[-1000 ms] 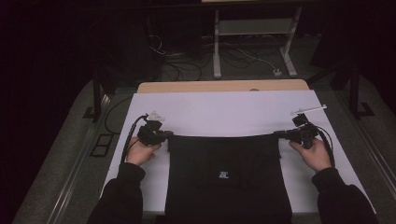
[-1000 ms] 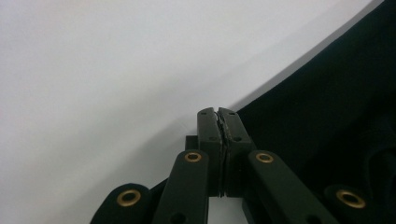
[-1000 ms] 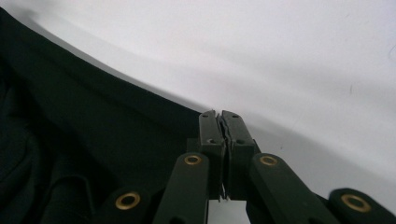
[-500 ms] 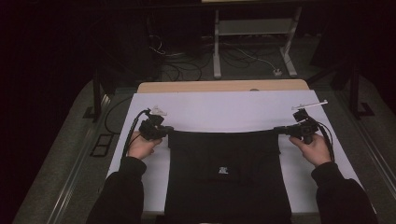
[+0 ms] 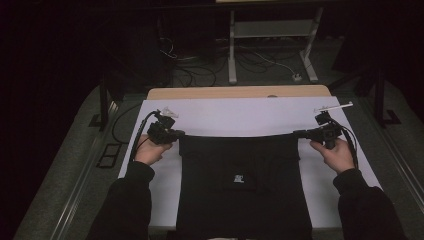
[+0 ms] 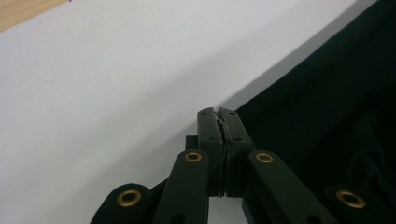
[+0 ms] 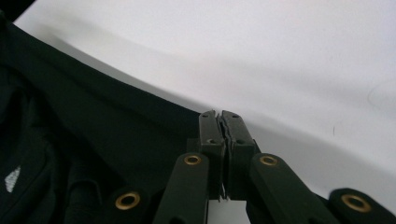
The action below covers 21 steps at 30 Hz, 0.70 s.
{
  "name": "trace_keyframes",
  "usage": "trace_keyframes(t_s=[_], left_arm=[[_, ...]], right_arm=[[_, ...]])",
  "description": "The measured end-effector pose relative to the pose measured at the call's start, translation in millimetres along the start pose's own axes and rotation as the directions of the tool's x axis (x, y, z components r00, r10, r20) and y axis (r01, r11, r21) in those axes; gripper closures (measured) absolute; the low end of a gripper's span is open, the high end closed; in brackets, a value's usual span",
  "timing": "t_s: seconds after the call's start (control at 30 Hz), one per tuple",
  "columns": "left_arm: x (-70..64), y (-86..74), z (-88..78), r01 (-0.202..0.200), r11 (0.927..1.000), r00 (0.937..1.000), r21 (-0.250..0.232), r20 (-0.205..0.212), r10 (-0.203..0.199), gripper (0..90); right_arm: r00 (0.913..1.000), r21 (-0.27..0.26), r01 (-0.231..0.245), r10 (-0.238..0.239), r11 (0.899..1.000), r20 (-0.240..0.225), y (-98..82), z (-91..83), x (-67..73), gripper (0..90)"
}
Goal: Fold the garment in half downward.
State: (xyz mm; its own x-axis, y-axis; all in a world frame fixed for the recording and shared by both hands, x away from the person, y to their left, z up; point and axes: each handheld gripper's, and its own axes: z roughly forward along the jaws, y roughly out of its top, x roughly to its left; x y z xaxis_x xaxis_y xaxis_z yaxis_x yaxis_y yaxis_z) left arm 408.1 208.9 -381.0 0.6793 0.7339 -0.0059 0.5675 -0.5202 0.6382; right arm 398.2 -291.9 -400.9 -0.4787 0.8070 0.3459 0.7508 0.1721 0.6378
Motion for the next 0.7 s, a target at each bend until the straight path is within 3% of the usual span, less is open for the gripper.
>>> trace_keyframes(t_s=[0.3,0.7], left_arm=[[6.5,12.9,-6.7,0.024,0.9993,0.9997,-0.028,-0.009,-0.024,87.8],[16.4,31.5,-7.4,0.036,0.9990,0.9991,-0.026,-0.023,-0.037,87.7]], right_arm=[[0.9999,-0.005,0.005,-0.005,1.000,0.011,16.3,-2.2,0.8,86.7],[0.9995,-0.001,0.012,-0.012,1.000,0.028,38.4,-8.4,2.9,86.7]])
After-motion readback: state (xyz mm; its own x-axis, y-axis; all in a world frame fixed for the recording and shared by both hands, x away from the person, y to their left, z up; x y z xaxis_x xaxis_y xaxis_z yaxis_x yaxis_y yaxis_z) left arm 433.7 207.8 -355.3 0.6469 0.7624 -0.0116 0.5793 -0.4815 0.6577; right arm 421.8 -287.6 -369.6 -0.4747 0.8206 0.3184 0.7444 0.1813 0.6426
